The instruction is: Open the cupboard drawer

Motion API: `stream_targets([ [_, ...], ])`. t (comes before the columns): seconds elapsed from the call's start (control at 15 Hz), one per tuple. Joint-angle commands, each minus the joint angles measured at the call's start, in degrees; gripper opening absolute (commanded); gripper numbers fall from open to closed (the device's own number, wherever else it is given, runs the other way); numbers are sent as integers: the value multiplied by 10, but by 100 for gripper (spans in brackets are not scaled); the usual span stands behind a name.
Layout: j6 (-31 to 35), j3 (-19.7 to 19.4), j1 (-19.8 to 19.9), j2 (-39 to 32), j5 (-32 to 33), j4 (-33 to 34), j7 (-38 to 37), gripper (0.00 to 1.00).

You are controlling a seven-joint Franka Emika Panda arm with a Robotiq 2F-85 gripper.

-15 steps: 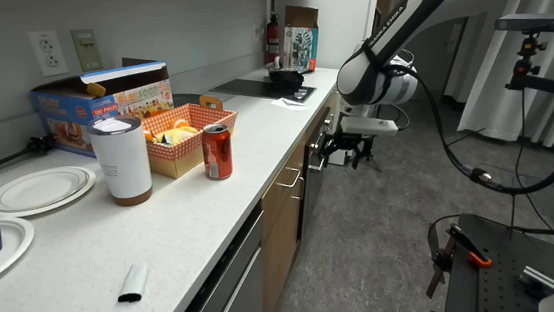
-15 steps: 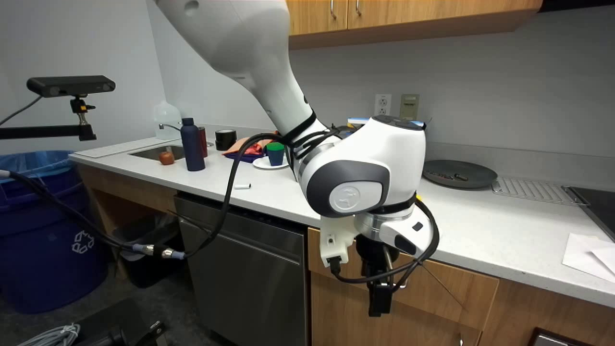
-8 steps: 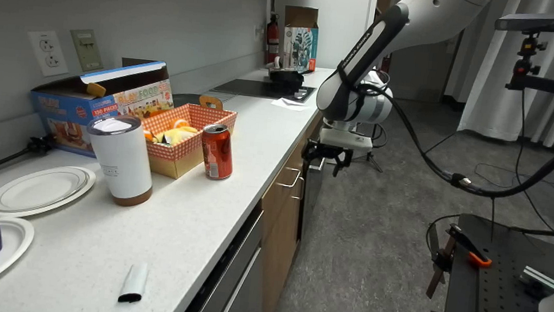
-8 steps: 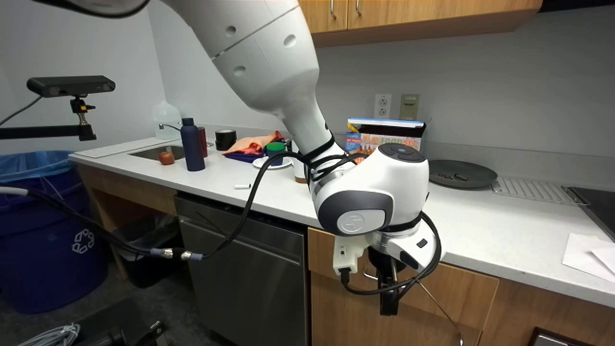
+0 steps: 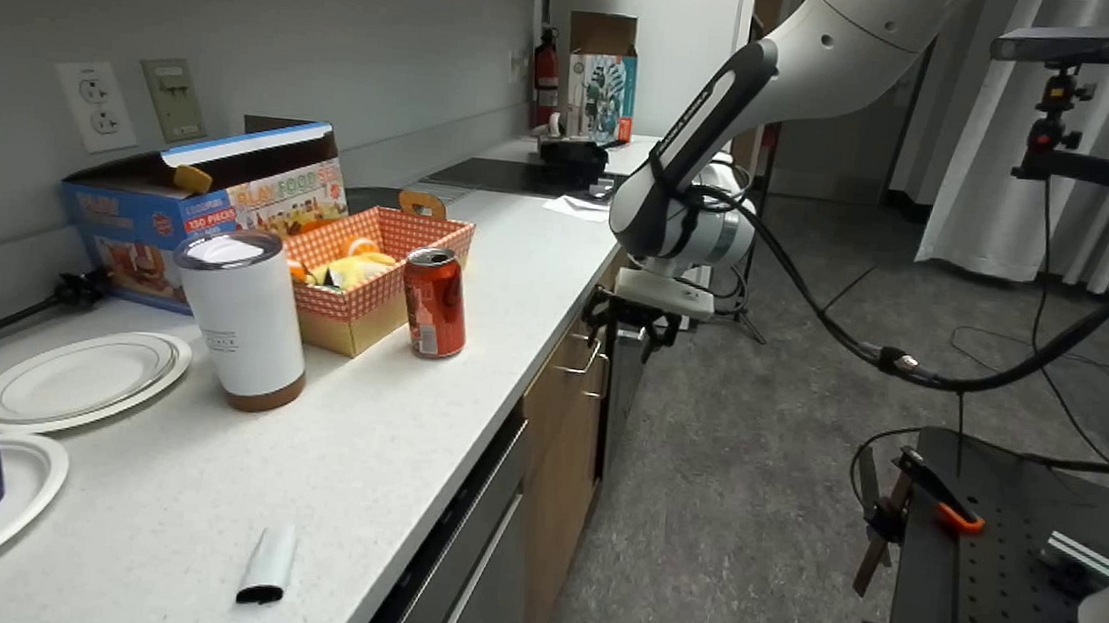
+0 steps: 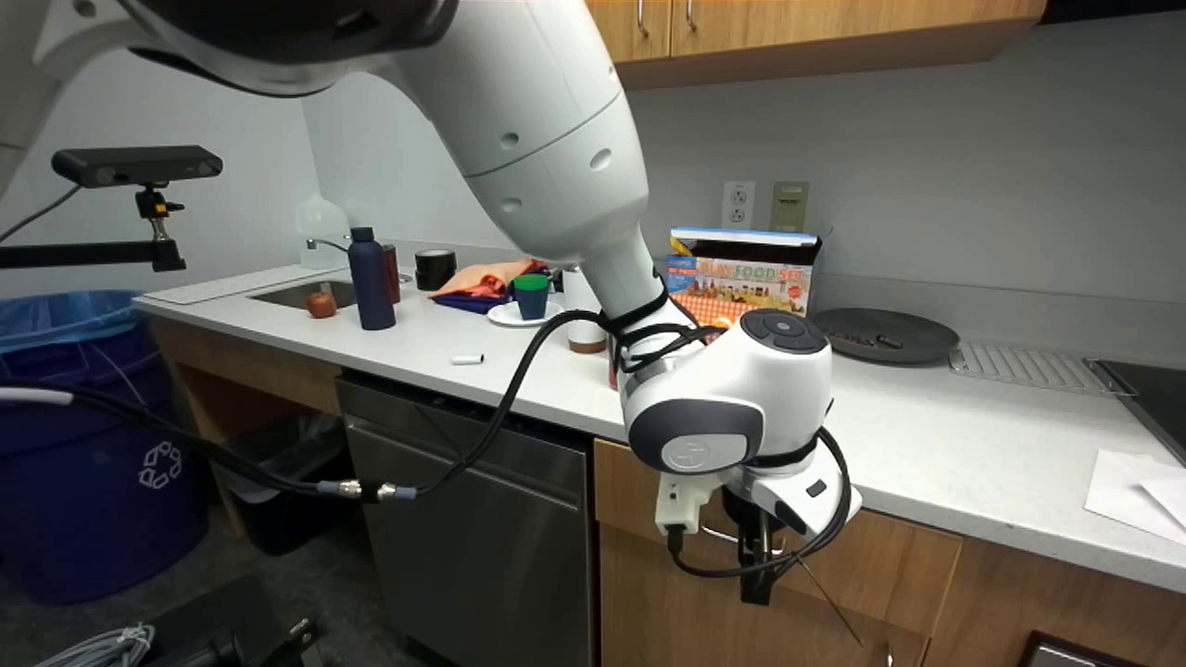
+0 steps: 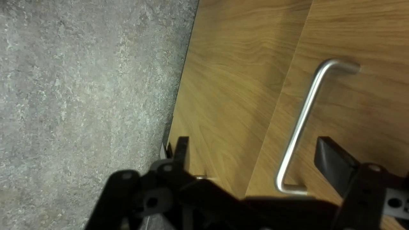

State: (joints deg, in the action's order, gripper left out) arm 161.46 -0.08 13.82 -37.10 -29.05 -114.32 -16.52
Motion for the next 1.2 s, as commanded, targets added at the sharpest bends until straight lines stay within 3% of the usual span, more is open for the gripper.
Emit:
stream_targets([
  [0.0,14,9,18,-27,-19,19,4,100],
  [0.47,1,-4,32,-26,-16,7,-7,100],
  [0.8,6,28,55,-15,-51,10,2,100],
  [1.13,10,48,48,-12,-86,13,13,100],
])
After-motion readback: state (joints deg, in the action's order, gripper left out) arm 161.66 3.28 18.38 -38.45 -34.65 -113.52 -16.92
